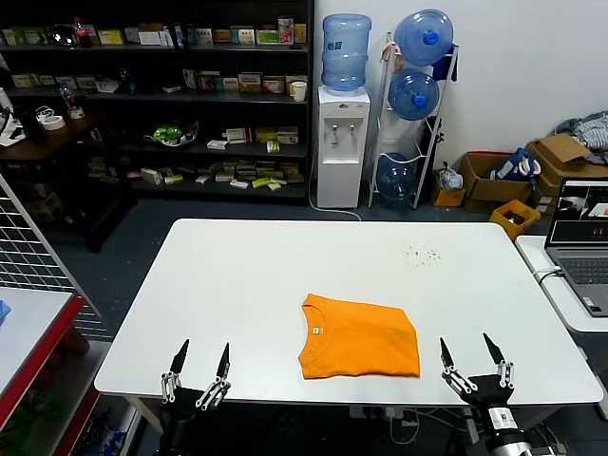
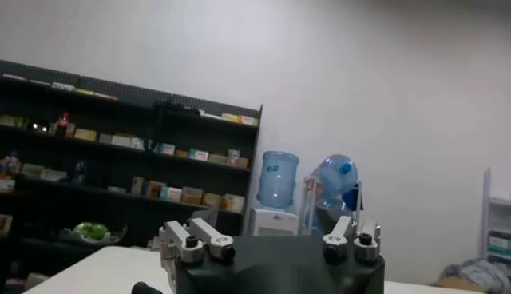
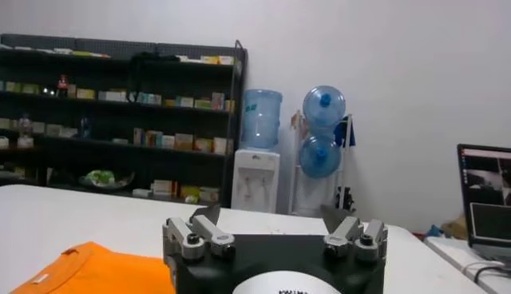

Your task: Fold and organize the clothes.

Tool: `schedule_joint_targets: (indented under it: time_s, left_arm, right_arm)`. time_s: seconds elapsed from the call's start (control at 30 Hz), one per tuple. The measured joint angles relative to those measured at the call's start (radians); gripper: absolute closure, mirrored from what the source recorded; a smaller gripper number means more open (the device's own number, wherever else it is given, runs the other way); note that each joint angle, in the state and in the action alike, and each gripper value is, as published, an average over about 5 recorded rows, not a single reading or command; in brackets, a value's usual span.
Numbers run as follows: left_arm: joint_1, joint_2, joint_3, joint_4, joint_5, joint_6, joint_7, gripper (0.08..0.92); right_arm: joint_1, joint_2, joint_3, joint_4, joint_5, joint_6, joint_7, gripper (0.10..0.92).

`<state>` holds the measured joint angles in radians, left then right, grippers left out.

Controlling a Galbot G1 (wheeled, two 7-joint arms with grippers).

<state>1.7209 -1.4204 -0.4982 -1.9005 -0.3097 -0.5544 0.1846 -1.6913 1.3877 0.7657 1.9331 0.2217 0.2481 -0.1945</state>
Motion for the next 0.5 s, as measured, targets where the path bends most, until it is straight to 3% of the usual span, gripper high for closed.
schedule_joint_targets:
  time_s: [0.5]
  left_arm:
    - [0.045, -0.027, -0.013, -0.006, 0.029, -0.034, 0.029, 0.177]
  right_arm:
    - [-0.001, 0.037, -0.006, -0.012, -0.016, 0.036, -0.013, 0.203]
